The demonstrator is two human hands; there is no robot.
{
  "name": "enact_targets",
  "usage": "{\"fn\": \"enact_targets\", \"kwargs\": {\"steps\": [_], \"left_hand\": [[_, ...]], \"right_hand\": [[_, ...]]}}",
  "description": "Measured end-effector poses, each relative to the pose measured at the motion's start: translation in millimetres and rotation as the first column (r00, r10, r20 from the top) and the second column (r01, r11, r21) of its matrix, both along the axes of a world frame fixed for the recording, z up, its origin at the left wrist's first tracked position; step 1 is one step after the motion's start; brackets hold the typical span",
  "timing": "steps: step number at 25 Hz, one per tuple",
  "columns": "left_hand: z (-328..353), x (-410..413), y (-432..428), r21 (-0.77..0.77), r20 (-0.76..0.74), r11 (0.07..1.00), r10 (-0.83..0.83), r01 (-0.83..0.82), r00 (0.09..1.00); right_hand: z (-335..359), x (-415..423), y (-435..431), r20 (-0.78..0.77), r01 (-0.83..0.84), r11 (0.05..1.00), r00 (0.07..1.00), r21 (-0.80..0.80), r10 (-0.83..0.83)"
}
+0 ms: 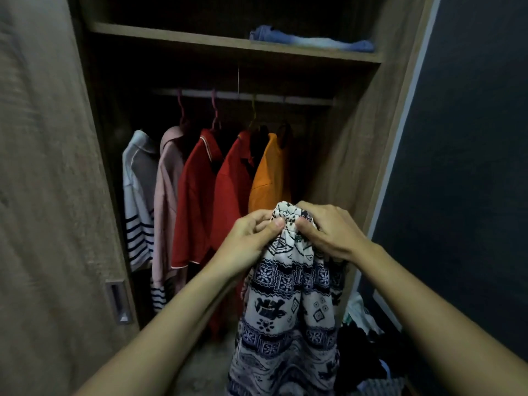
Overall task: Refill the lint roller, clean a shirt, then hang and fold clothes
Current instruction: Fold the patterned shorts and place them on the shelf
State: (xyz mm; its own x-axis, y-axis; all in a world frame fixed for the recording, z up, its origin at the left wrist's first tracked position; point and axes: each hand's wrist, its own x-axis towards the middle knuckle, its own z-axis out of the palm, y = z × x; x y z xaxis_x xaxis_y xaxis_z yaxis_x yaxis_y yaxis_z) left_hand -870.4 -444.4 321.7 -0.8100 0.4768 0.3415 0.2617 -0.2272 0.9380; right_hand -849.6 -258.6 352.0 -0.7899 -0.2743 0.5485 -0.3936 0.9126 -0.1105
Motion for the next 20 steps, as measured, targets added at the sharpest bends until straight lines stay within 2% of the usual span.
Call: {"fn": "enact_targets", "kwargs": {"steps": [3,5,7,9,11,13,15,18,20], "left_hand": [[-5,-5,0,-0.003,-0.098,0.997,0.074,-0.075,0.992],[-9,-9,-2,-0.016,-0.178,0.982,0.181,-0.186,0.967],[-15,-13,-2,-0.038,-0.288,0.939,0.318,-0.343,0.903],[-19,-14,0,-0.044,-0.366,0.883,0.421,-0.467,0.83],[-22,-13,2,-0.013,-0.338,0.86,0.477,-0.511,0.812],[-27,-13,0,0.019,-0.323,0.843,0.514,-0.537,0.795],[-36,-14,-7,-0.007,-0.374,0.859,0.472,-0.512,0.798],[-63,-16,-23,-0.122,-0.377,0.935,0.267,-0.333,0.887],[-83,-18,-31,-0.248,-0.343,0.947,0.11,-0.203,0.933]], "right_hand": [[2,-4,3,0.059,-0.029,0.998,0.998,-0.051,0.032],[7,-8,4,0.08,-0.063,0.998,0.995,0.006,0.062],[8,-12,2,0.144,-0.099,0.995,0.985,0.016,0.096],[3,-12,-3,0.226,-0.099,0.993,0.968,-0.062,0.111],[-10,-13,-10,0.243,-0.06,0.991,0.966,-0.124,0.088],[-19,-13,-16,0.175,-0.025,0.994,0.984,-0.106,0.043],[-18,-14,-21,0.098,-0.008,1.0,0.995,0.001,0.008],[-7,-16,-22,0.083,-0.011,0.988,0.997,0.154,-0.002],[1,-17,-20,0.017,-0.006,0.979,1.0,0.205,0.003]]}}
